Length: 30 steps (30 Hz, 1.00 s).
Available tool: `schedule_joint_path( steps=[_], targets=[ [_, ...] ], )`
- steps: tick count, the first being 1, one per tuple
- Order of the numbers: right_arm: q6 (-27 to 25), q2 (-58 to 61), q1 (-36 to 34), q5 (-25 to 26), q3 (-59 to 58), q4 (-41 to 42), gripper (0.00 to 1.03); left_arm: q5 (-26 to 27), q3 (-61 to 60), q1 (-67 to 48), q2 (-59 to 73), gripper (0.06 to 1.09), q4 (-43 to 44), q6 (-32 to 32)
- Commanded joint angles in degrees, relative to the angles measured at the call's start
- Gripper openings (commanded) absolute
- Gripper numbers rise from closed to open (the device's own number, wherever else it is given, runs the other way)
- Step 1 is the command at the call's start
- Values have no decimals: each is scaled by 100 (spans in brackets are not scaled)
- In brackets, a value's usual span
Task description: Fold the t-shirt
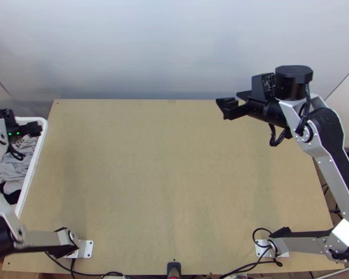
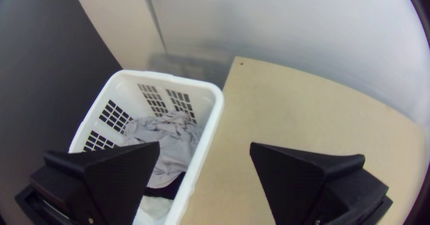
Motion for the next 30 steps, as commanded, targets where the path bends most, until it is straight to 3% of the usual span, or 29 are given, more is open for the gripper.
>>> schedule_joint_path(
  steps=[1,19,30],
  targets=[
    [18,215,201,-28,251,-189,96,46,565,977,1195,104,91,275],
    [27,382,254,8,-21,-233,96,46,3122,1751,4579,104,-358,152],
    [27,496,236,192,-65,-259,96,81,4159,1821,5800,104,-428,73]
  ],
)
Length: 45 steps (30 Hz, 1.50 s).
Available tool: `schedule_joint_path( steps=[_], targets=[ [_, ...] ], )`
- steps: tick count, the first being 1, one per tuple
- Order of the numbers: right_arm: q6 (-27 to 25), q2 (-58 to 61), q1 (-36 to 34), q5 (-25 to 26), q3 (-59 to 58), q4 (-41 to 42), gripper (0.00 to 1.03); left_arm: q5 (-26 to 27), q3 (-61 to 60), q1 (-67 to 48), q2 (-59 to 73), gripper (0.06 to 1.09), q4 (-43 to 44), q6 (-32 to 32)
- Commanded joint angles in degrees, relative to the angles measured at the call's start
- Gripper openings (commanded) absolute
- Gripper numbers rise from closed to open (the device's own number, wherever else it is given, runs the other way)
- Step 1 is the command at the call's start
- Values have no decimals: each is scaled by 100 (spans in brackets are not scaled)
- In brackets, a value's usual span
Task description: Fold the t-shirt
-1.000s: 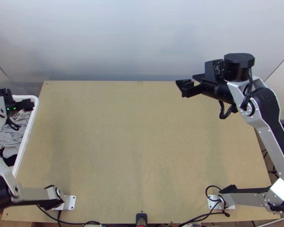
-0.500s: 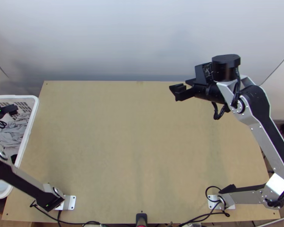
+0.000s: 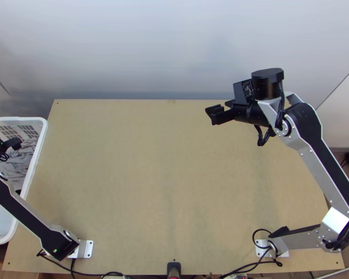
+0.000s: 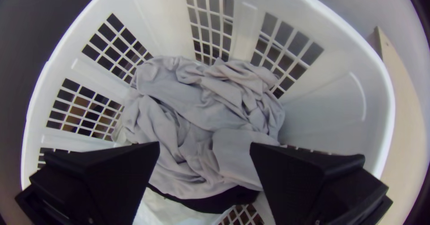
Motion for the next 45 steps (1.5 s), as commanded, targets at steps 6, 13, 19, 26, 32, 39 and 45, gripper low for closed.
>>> schedule_joint_path(
  steps=[6,13,19,26,32,39,45],
  targets=[
    [-48,78,-13,217,-81,-34,96,123,906,-7,1213,104,-146,-111],
    [-135,70,-4,340,-160,-78,96,149,1293,-174,1643,104,-173,-190],
    [-162,87,5,393,-177,-78,96,193,1407,-288,1889,104,-472,-216],
    [-197,87,-13,437,-177,-131,96,263,1399,-332,2004,103,-612,-163],
    [-241,87,-13,498,-195,-131,96,1116,1443,-86,1960,10,-489,-242],
    [-267,87,-30,551,-336,-131,96,1336,1443,46,1511,10,-507,-374],
    [-267,87,-48,568,-371,-122,96,1344,1443,29,905,10,-691,-366]
  ],
)
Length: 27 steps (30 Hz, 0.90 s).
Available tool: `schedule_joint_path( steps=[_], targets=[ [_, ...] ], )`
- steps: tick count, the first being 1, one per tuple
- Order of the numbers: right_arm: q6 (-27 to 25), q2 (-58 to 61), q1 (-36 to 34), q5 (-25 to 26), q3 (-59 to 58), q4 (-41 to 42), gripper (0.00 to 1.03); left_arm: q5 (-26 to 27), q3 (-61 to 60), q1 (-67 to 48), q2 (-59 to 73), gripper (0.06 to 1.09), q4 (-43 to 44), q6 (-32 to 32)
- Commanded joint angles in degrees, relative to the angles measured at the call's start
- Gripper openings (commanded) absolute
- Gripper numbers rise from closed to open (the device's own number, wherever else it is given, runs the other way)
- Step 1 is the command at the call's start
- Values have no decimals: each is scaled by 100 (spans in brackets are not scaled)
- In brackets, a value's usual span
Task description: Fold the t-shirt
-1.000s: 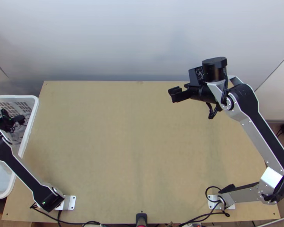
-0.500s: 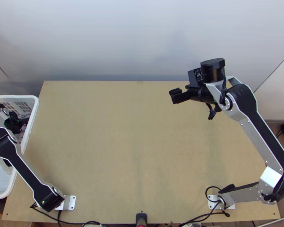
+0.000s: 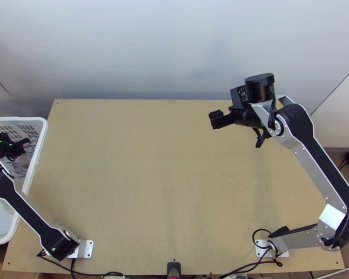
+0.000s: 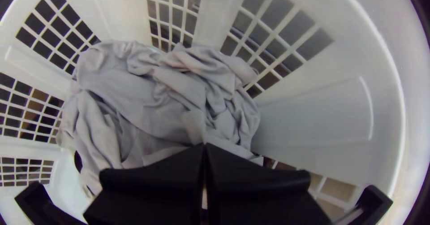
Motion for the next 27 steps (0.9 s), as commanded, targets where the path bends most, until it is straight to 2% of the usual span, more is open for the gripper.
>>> schedule_joint_path(
  steps=[1,4,10,12,15,20,27],
  targets=[
    [-18,2,-15,39,-69,9,96,140,20,24,-683,10,-163,-55],
    [-27,-7,-15,48,-69,27,96,465,20,-2,-1210,10,-347,-152],
    [-27,-16,-33,83,-69,36,96,703,72,-169,-2291,9,-374,-354],
    [-18,-33,-33,83,-69,36,96,870,187,-196,-2572,9,-400,-600],
    [-18,-68,-41,83,-78,36,96,1511,345,-134,-2880,9,-198,-1479],
    [-18,-183,-94,83,-192,36,96,1582,354,-125,-3416,9,461,-2217],
    [-18,-446,-173,83,-491,62,96,1520,354,-116,-3935,9,1463,-2824]
  ],
)
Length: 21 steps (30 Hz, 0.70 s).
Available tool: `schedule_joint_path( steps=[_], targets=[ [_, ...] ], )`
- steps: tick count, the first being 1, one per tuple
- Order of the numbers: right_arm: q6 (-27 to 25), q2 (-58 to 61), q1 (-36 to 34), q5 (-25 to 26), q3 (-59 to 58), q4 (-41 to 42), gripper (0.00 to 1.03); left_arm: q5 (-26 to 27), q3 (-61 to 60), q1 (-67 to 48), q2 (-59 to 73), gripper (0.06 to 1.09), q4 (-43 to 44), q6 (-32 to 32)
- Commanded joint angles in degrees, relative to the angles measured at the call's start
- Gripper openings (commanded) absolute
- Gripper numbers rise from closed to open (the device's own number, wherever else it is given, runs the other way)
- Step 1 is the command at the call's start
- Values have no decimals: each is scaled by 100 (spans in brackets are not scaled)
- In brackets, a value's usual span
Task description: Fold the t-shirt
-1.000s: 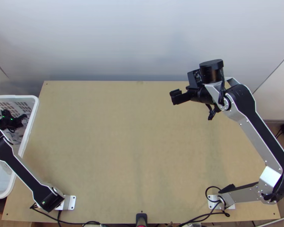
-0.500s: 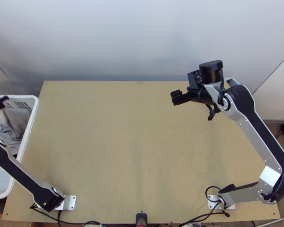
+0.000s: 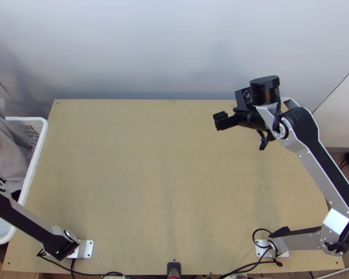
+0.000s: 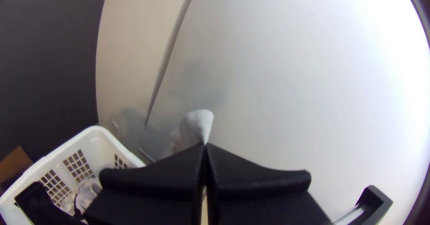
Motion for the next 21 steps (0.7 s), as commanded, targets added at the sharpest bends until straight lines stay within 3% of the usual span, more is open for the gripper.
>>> schedule_joint_path(
  steps=[1,7,11,17,21],
  targets=[
    [4,-259,-77,2,-290,27,96,62,28,1,-602,9,830,-675],
    [12,-549,-218,2,-756,132,96,220,2,-130,-936,9,1137,-772],
    [21,-768,-306,2,-1099,308,96,194,10,-139,-1173,9,1893,-1168],
    [74,-1067,-429,2,-1459,598,96,-465,10,-209,-1656,9,3308,-1405],
    [109,-1269,-473,2,-1714,756,96,-632,28,-289,-2043,9,3686,-1467]
  ],
)
